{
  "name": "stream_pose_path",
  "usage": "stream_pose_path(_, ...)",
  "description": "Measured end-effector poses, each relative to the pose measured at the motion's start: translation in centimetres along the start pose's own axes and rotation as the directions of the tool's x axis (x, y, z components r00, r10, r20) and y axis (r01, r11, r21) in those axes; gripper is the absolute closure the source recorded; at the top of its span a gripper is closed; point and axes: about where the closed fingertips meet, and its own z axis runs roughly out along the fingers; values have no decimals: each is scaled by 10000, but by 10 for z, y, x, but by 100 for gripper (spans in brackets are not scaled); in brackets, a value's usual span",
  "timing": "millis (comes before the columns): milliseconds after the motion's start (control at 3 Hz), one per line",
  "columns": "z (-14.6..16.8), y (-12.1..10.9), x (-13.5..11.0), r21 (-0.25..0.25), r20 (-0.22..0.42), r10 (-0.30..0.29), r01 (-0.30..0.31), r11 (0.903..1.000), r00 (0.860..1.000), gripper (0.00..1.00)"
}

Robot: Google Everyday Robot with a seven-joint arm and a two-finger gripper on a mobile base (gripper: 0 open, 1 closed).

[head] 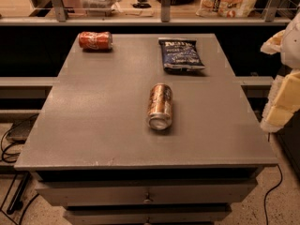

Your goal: Pick orange can

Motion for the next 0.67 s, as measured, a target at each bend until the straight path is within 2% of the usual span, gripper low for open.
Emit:
stream_pose_path(333, 0, 0, 0, 4, 0, 3, -3, 10000, 10000, 0)
stream_pose_path(667, 5, -7, -3, 218, 37, 519, -519, 9984, 9986, 0)
